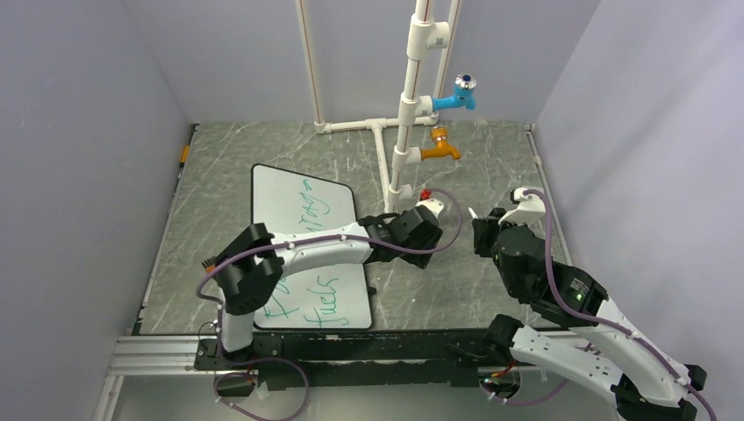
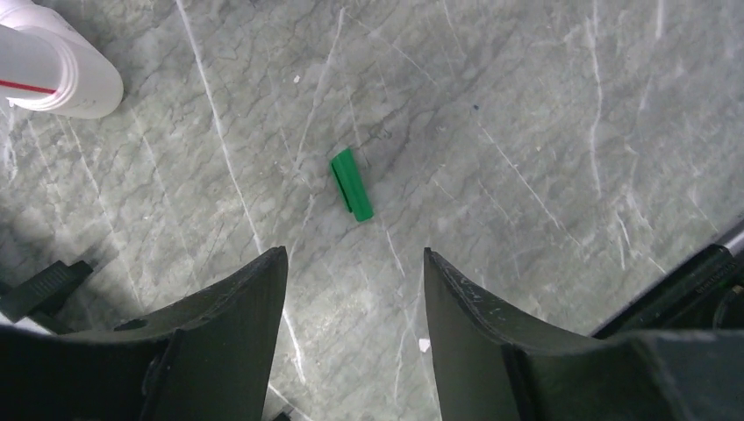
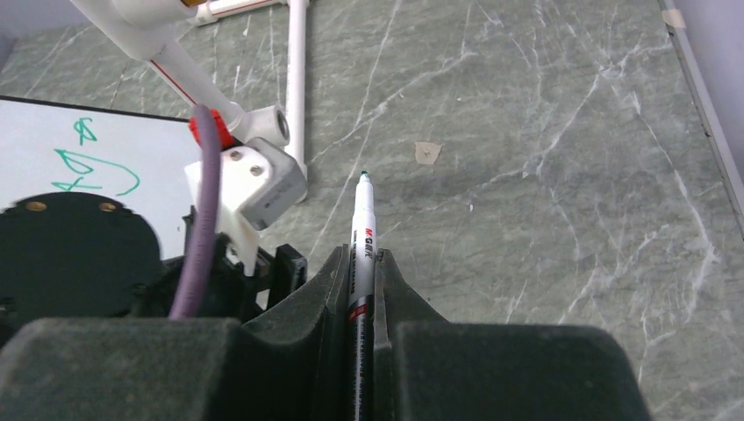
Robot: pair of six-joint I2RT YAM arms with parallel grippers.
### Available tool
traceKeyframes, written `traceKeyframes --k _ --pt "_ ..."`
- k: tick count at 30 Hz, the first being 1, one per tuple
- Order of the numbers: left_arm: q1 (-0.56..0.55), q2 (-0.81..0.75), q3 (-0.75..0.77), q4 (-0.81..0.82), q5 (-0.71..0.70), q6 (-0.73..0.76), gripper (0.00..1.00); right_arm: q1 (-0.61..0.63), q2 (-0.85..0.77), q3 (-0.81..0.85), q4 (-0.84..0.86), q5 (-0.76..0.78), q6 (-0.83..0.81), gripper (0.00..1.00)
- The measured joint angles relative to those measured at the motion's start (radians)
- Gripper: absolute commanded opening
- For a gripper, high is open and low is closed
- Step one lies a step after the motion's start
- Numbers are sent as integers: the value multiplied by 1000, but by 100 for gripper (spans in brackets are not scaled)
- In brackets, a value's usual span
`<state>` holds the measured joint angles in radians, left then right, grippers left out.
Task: Write a sentence on the whiteboard
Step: Pick up the pen cap from the center of the board.
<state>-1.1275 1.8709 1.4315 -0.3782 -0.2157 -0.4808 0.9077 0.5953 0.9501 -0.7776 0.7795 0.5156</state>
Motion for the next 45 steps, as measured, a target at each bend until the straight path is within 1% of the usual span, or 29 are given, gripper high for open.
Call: traceKeyframes --k 3,7,16,22,24,25,33,36,38,41,42,45 --pt "-5 39 20 -2 -22 -9 61 0 -9 0 0 0 -4 0" --pt "-6 80 29 0 -42 -11 58 0 -13 0 0 -1 -9 0" --pt "-6 171 68 14 -53 -14 53 0 -18 0 0 -5 -10 0" --pt "-6 210 93 25 -59 -22 45 0 -19 0 0 -8 -10 0" --pt "-6 227 105 26 -61 -26 40 0 -19 0 0 -8 -10 0" --pt "-6 235 110 27 -63 -29 39 0 -20 0 0 -8 -10 0" --pt "-6 288 159 11 -82 -43 39 0 -22 0 1 -15 -10 0" --pt "-7 306 177 1 -89 -55 38 0 -22 0 0 -16 -10 0" --pt "-7 317 193 -5 -94 -60 28 0 -22 0 1 -16 -10 0" --pt "-5 320 195 -8 -107 -65 3 0 -23 0 0 -16 -10 0" --pt "-4 320 195 -8 -105 -70 0 0 -24 0 0 -16 -10 0" --pt "-3 320 195 2 -104 -84 0 0 -32 0 1 -16 -10 0"
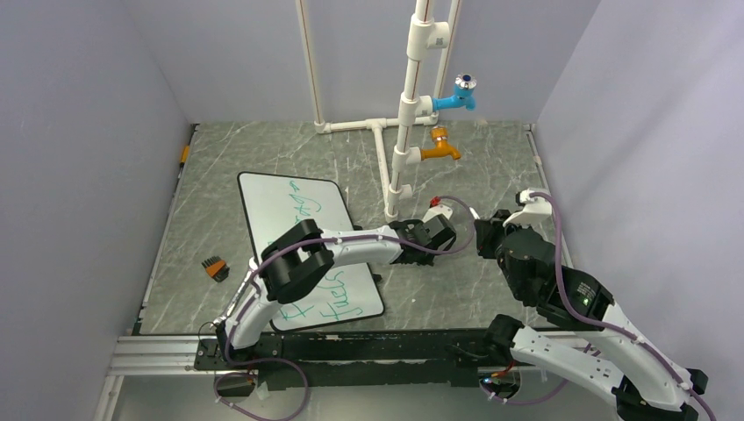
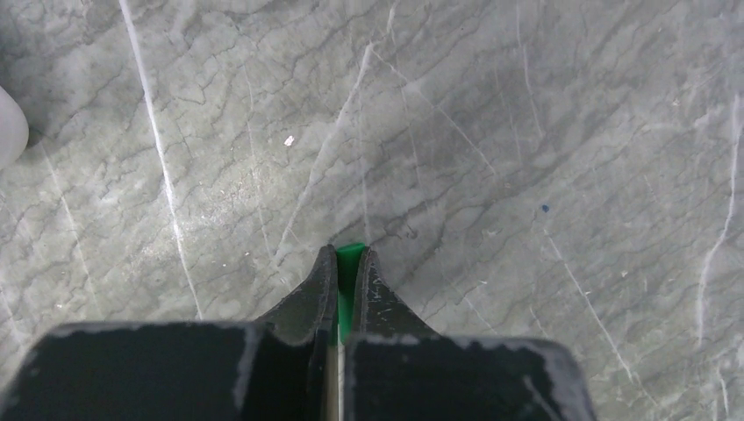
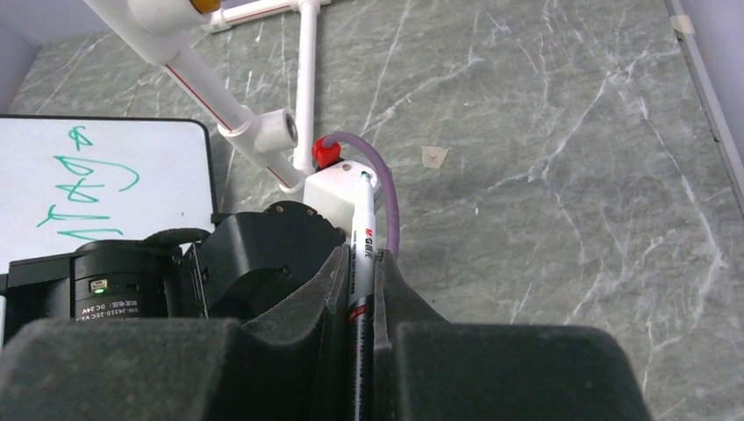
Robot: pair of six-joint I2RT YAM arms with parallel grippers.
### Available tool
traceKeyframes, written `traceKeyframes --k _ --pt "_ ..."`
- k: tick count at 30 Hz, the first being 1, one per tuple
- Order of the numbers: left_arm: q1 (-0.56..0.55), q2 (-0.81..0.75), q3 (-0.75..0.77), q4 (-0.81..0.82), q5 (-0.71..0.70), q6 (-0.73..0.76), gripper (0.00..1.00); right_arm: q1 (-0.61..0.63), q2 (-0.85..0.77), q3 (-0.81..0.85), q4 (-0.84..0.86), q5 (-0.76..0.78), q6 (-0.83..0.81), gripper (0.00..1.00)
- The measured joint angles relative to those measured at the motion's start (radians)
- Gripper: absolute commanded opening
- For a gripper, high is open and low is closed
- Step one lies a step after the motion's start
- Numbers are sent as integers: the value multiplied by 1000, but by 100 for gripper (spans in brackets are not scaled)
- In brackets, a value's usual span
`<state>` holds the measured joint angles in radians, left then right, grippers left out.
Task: Write a sentence on the whiteboard
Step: Pick up the pen cap from the center of the board, then insert the whiteboard marker without the cap into the pen cap.
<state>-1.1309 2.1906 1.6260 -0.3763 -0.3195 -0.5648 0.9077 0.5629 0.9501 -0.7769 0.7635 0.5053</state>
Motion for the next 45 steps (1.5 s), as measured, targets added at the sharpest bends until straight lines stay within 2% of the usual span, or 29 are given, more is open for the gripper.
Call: traceKeyframes --k 7,13,20,30,36,40,45 --pt "0 -40 -73 74 5 -23 0 0 -2 0 0 3 -9 0" --pt "-10 -134 -177 74 26 -27 0 0 -3 0 9 6 -29 0" --pt "-25 -411 -267 75 17 -28 0 0 -17 5 40 4 -53 0" --pt "-25 -752 -311 39 -129 -50 0 0 -23 12 128 -46 -100 0" --pt "-2 -984 -419 22 -218 -49 0 0 -24 11 217 -152 -142 0" --pt "74 -1137 -512 65 -208 -47 0 0 -29 -6 300 -259 -179 0" --pt "173 -1243 -590 95 -182 -69 0 0 -18 -27 405 -439 -219 0"
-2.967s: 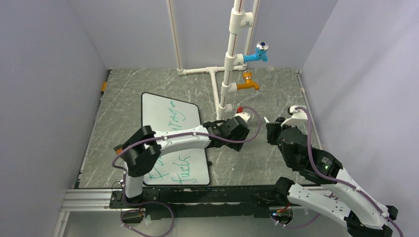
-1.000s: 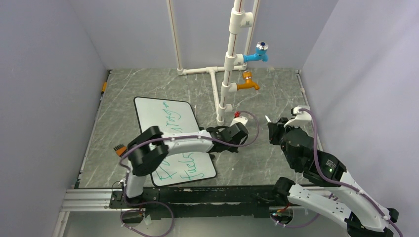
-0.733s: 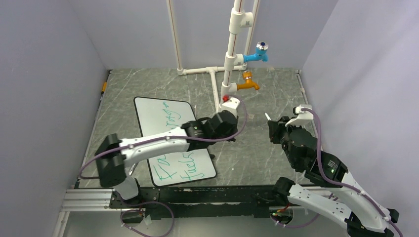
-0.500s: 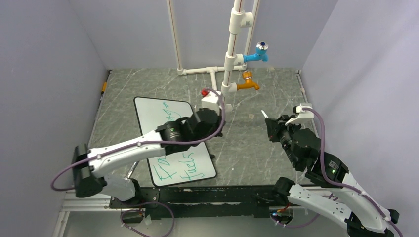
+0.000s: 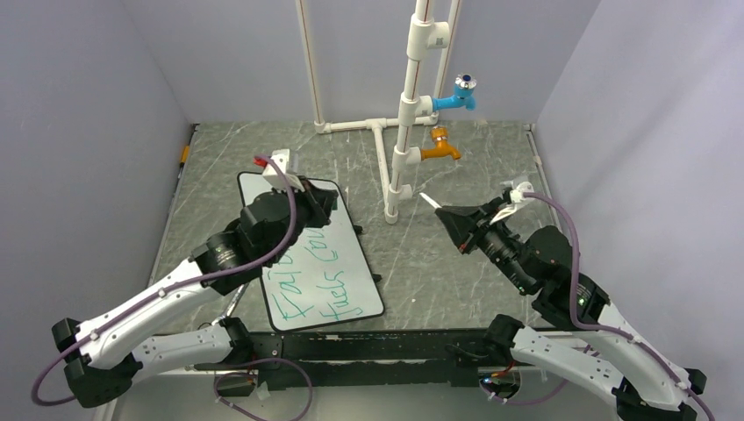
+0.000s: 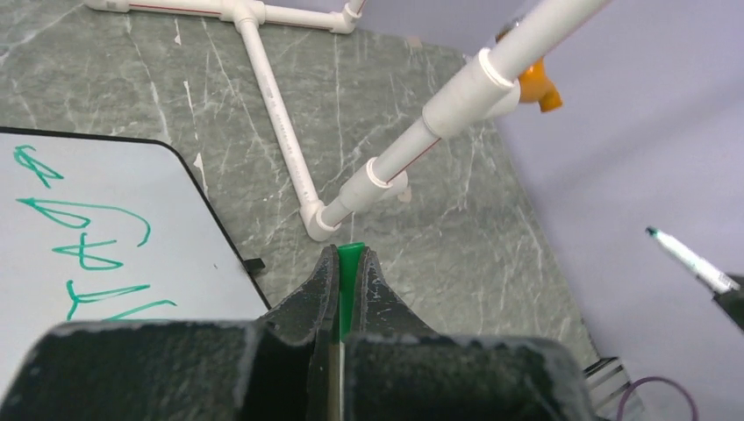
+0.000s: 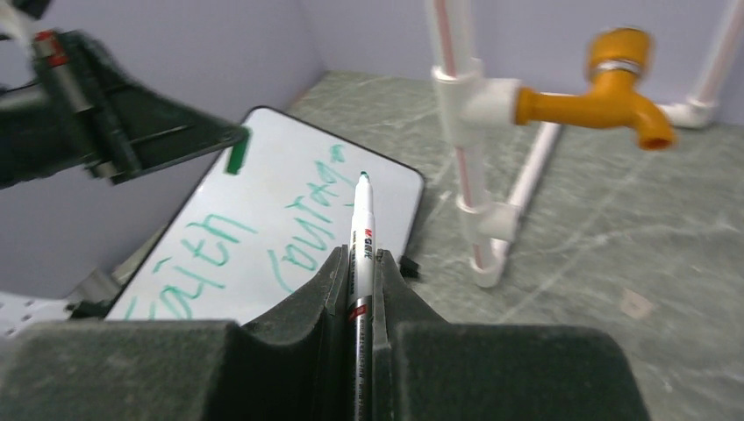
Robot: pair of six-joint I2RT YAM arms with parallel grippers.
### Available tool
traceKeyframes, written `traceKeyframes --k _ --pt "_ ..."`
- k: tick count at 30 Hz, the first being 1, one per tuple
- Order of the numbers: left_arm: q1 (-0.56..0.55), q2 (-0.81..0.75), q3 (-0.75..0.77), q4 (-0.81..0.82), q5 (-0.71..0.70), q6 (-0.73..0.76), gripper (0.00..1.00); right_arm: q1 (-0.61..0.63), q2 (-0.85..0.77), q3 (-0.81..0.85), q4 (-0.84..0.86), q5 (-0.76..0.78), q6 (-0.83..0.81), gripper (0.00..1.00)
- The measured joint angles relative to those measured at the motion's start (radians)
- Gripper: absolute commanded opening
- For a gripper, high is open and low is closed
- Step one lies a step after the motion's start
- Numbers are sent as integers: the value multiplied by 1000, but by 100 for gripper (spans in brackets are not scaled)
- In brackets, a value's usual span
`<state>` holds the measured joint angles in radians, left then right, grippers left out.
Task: Write a sentence on the whiteboard
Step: Insert the whiteboard marker without the cap into the pen cap.
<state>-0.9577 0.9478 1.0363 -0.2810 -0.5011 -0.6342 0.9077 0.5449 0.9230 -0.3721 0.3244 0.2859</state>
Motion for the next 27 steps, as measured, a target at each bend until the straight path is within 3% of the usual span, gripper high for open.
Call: traceKeyframes --k 12,27 --pt "40 -140 -59 -18 -82 -371 0 0 167 -57 308 -294 -35 0" --pt "43 -224 -169 77 -167 -743 0 2 358 -62 595 -434 -32 0"
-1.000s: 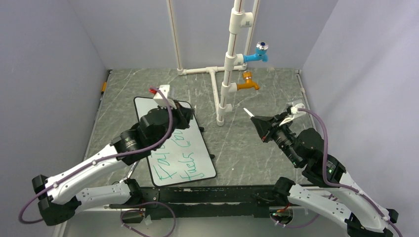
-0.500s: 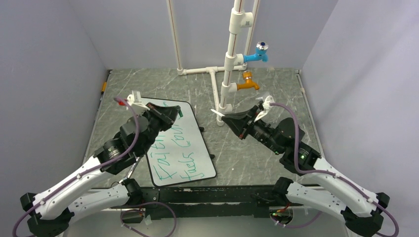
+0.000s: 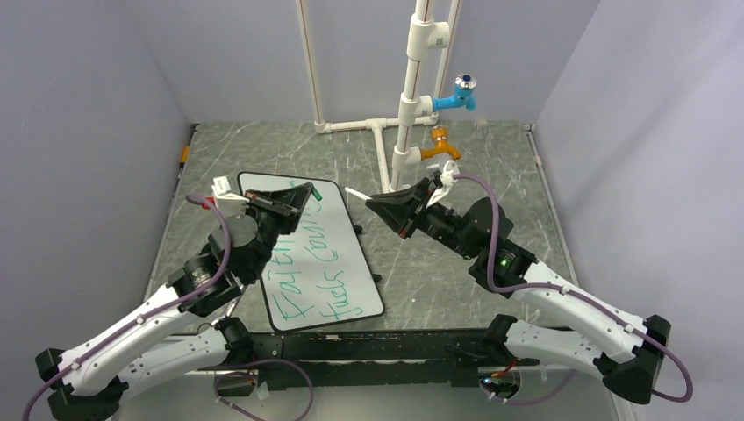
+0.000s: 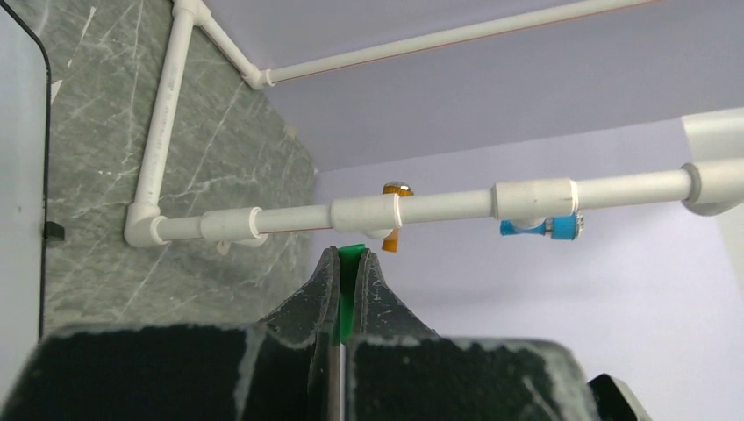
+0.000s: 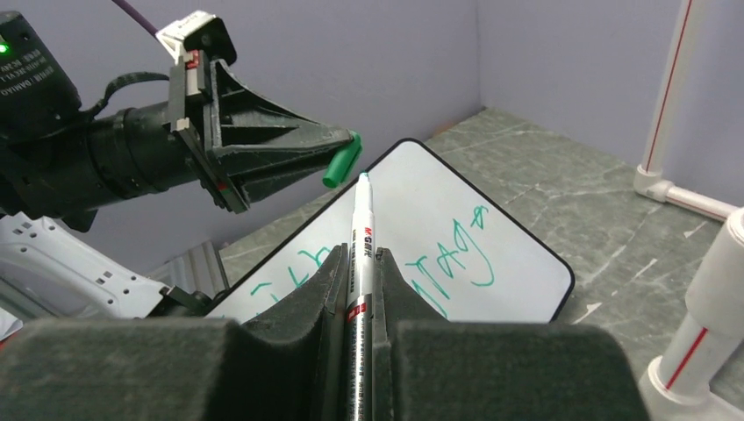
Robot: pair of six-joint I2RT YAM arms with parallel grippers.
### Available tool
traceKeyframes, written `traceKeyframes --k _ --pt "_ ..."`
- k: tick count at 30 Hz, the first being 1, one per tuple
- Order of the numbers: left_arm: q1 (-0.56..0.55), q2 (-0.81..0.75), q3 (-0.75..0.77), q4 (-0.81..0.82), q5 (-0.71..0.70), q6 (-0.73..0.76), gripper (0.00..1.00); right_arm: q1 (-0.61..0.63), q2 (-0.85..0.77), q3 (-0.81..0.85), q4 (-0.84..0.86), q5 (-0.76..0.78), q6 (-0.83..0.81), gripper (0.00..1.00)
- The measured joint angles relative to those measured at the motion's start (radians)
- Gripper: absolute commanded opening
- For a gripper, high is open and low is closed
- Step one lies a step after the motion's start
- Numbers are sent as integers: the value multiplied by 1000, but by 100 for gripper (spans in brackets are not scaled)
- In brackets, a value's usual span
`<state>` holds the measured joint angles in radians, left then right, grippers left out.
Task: Write a sentence on the whiteboard
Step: Insert the whiteboard marker without the cap into the pen cap.
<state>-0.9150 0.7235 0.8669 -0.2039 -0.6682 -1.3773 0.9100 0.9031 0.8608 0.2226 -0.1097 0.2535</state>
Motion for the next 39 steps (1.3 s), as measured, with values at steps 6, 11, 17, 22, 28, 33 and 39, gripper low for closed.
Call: traceKeyframes --k 6,11,17,22,28,33,39 --pt "7 0 -24 39 -26 -68 0 3 27 2 48 -35 0 0" --pt "18 5 -34 71 -29 -113 0 7 70 4 64 -51 0 0" --pt "26 25 -36 96 -27 -159 0 17 100 5 64 -57 0 0" --pt "29 27 -50 111 -25 -190 0 27 107 10 71 -57 -1 0" --pt "35 29 -67 134 -10 -221 0 30 122 10 79 -57 -3 0" --pt "37 29 -67 138 0 -241 0 32 137 10 79 -56 -11 0" --pt "46 29 -67 131 24 -275 0 35 145 25 79 -57 -23 0"
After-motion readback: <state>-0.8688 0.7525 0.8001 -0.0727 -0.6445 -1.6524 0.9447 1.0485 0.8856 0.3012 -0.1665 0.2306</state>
